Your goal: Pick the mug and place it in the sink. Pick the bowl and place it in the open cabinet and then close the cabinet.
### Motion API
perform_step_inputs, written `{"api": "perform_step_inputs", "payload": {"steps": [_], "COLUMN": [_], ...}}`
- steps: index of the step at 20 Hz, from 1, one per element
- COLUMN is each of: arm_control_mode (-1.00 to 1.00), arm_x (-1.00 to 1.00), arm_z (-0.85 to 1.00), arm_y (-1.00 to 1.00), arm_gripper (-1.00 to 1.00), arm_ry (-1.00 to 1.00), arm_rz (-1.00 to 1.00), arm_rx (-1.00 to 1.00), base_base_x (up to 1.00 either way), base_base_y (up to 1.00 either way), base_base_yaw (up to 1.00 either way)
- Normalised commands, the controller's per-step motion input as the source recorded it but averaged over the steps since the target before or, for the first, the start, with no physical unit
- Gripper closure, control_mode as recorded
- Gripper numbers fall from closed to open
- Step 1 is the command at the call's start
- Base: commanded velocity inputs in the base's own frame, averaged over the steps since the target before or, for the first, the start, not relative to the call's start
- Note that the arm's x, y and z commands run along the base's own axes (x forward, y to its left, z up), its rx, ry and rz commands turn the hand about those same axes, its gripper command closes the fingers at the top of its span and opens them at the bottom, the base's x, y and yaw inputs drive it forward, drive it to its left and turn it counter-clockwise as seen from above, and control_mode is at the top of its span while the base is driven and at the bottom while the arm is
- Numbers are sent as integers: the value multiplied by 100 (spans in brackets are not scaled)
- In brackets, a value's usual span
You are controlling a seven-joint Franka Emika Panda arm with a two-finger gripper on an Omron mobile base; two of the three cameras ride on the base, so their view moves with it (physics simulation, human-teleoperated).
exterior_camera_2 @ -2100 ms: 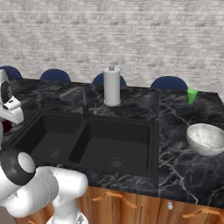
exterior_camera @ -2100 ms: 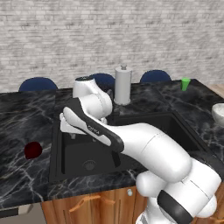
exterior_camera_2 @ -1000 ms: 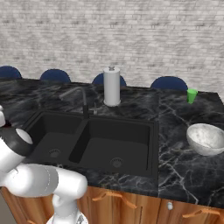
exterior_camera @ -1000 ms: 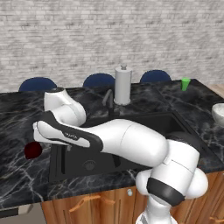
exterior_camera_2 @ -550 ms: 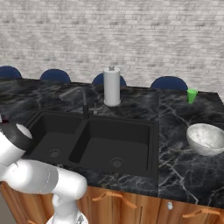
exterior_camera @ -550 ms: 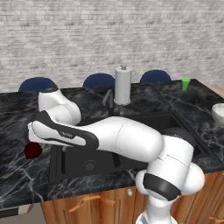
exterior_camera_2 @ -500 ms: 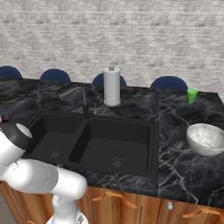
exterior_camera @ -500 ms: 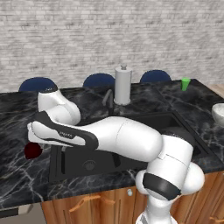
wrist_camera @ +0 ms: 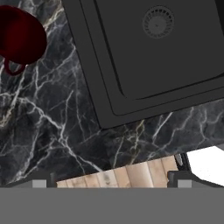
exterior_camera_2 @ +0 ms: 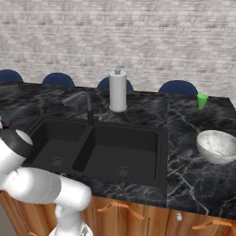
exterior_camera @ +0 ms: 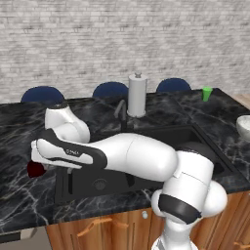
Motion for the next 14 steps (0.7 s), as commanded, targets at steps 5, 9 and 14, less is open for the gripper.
{"api": "perform_step_inputs", "payload": {"steps": [5, 9, 14], "arm_control_mode": [-100, -100, -100], "arm_x": [0, 5, 13], "arm_z": [0, 0, 0], "arm_y": [5, 8, 20], "arm_gripper": [-100, -100, -100], "arm_ry": [-1, 1, 3], "arm_rz": [0, 0, 0], "arm_rx": [0, 0, 0], "base_base_x": [0, 0, 0], "base_base_y": [0, 0, 0], "base_base_yaw": [0, 0, 0]}}
